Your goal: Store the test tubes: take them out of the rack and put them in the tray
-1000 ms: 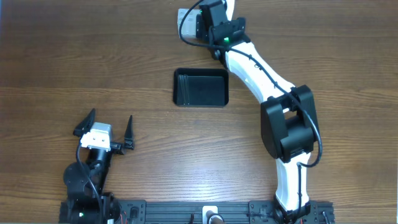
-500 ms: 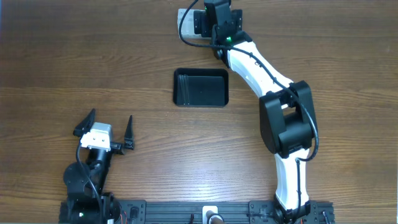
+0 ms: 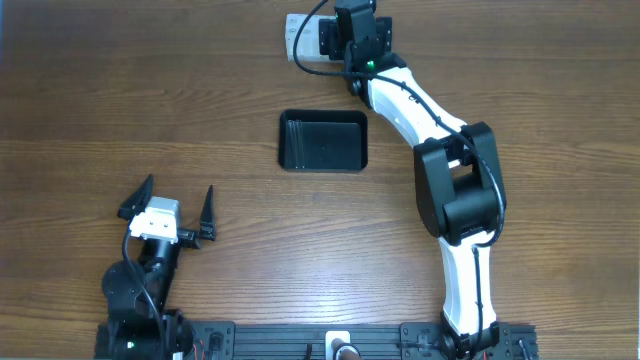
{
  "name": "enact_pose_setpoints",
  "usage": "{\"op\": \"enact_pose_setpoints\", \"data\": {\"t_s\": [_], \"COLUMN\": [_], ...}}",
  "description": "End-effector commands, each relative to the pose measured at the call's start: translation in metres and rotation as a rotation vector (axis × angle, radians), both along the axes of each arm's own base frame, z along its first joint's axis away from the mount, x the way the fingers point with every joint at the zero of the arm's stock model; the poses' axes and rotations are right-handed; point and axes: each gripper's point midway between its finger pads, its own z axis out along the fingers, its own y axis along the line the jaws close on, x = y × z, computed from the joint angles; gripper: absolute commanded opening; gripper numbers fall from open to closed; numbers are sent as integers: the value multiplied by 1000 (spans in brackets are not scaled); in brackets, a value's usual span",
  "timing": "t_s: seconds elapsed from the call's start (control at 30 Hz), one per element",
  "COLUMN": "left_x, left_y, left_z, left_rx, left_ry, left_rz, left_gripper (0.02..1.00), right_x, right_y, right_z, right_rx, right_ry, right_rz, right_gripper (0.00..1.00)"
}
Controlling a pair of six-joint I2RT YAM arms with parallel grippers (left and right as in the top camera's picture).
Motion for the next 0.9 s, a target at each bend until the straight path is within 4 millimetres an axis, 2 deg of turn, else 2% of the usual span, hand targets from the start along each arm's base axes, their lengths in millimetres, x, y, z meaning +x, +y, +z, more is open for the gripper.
{"op": "enact_pose_setpoints", "data": {"t_s": [0.03, 0.7, 0.9], "left_x": [0, 0, 0], "left_y": [0, 0, 0], "left_z": [-1, -1, -1], "left_rx": [10, 10, 10], "left_ry": [-2, -2, -2], "left_rz": [-4, -4, -4], "left_gripper": [1000, 1000, 1000], "right_x": [7, 7, 7], "right_y": [-3, -2, 0], "right_z": [11, 8, 8], "right_rx": [-4, -1, 3], "right_ry": [-32, -30, -29], "right_rz": [-16, -11, -4], "right_gripper": [871, 406, 369]}}
